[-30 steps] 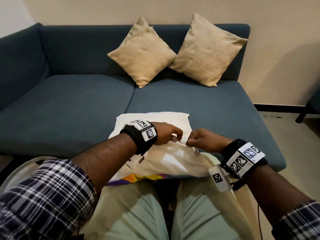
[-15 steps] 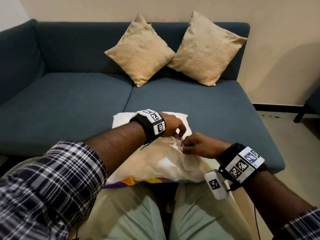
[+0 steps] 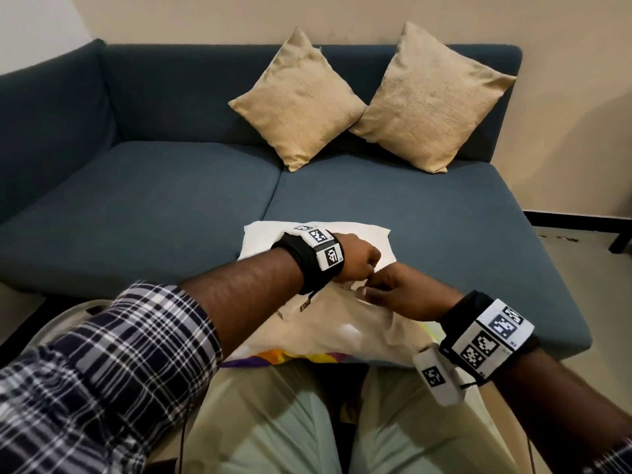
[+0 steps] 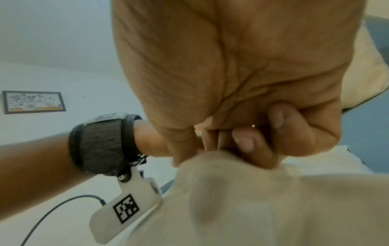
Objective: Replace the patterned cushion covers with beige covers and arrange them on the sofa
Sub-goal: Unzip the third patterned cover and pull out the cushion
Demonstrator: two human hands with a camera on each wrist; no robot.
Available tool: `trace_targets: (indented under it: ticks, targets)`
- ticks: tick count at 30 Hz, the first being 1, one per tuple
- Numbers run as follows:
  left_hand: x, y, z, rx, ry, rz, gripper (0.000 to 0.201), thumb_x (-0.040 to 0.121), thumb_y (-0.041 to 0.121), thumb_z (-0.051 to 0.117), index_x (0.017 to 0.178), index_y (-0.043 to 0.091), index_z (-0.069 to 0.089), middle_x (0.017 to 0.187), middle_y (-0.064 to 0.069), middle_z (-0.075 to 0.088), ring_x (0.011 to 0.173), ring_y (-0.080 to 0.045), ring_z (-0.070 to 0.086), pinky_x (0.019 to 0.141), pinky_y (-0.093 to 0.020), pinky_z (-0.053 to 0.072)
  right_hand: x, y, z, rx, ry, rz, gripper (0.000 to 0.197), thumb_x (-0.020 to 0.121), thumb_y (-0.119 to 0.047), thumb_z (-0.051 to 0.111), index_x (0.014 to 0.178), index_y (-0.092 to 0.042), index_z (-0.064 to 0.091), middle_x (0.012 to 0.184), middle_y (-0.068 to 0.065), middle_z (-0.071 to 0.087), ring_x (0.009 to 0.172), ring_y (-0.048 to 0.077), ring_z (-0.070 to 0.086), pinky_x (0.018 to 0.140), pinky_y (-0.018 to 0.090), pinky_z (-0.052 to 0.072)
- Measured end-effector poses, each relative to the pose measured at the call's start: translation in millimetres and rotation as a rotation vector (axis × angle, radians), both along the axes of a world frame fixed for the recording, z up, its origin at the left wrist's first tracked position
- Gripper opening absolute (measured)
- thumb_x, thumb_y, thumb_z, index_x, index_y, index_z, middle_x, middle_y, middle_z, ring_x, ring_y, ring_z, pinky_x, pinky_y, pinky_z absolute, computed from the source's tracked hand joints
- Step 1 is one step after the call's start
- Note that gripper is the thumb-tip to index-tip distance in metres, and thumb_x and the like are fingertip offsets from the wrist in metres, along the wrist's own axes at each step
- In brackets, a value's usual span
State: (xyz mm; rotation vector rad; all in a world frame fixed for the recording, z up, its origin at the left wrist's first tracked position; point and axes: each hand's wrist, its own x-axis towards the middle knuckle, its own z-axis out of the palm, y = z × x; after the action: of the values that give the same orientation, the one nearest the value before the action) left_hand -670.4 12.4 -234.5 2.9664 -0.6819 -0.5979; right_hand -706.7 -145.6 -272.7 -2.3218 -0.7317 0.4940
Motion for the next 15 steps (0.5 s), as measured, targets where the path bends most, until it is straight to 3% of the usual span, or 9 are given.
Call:
trace_targets:
  ticks: [3, 5, 8, 10, 12, 15]
  targets:
    - [-0.5, 9.4, 5.8, -0.055, 0.073, 0.062, 0.020, 0.082, 0.030, 0.077, 0.095, 0.022, 0.064, 0.079, 0.002, 0.068, 0.071, -0.018, 0.067, 0.059, -0.023, 0.045, -3.5, 5.8, 1.3, -0.044, -0.022, 0.041, 0.046, 0.100, -0.029, 0.060, 0.055, -0.039, 0.057, 0.053, -0.017, 0.046, 0.053, 0.005, 0.036, 0.058, 0.024, 0.034]
    - [-0.8, 11.2, 10.2, -0.043, 0.037, 0.040, 0.025, 0.071, 0.020, 0.085, 0.088, 0.022, 0.066, 0.075, 0.004, 0.065, 0.075, -0.018, 0.065, 0.055, -0.021, 0.043, -8.2, 7.3, 5.2, -0.034, 0.002, 0.123, 0.042, 0.101, -0.027, 0.058, 0.063, -0.043, 0.059, 0.060, -0.022, 0.052, 0.058, 0.003, 0.041, 0.061, 0.021, 0.038]
    - [0.0, 8.1, 17.9, -0.036, -0.110, 0.032, 0.025, 0.071, 0.007, 0.081, 0.081, 0.022, 0.064, 0.079, 0.002, 0.060, 0.074, -0.024, 0.061, 0.052, -0.022, 0.037, -16.3, 10.3, 10.6, -0.041, -0.002, 0.250, 0.028, 0.102, -0.026, 0.057, 0.078, -0.040, 0.060, 0.074, -0.017, 0.058, 0.068, 0.003, 0.045, 0.067, 0.022, 0.041]
    - [3.1, 9.9, 21.3, -0.046, -0.225, 0.077, 0.024, 0.077, 0.002, 0.071, 0.082, 0.023, 0.060, 0.088, -0.002, 0.060, 0.078, -0.029, 0.060, 0.057, -0.025, 0.039, -19.4, 13.8, 14.0, -0.092, -0.037, 0.302, 0.017, 0.101, -0.028, 0.058, 0.089, -0.039, 0.064, 0.084, -0.020, 0.062, 0.077, 0.004, 0.053, 0.073, 0.018, 0.044]
    - [4.2, 12.9, 22.8, -0.054, -0.304, 0.113, 0.023, 0.080, 0.005, 0.065, 0.084, 0.024, 0.054, 0.098, -0.005, 0.060, 0.088, -0.033, 0.064, 0.064, -0.031, 0.044, -19.9, 16.7, 17.0, -0.144, -0.079, 0.322, 0.014, 0.100, -0.032, 0.058, 0.093, -0.037, 0.070, 0.086, -0.024, 0.063, 0.083, 0.006, 0.058, 0.078, 0.021, 0.048]
    - [-5.8, 12.5, 22.9, -0.041, -0.321, 0.134, 0.028, 0.080, 0.031, 0.077, 0.095, 0.022, 0.054, 0.101, -0.006, 0.061, 0.090, -0.033, 0.064, 0.066, -0.034, 0.046, -17.0, 16.2, 15.7, -0.140, -0.059, 0.271, 0.025, 0.098, -0.035, 0.059, 0.074, -0.035, 0.066, 0.073, -0.020, 0.063, 0.070, 0.006, 0.053, 0.071, 0.028, 0.048]
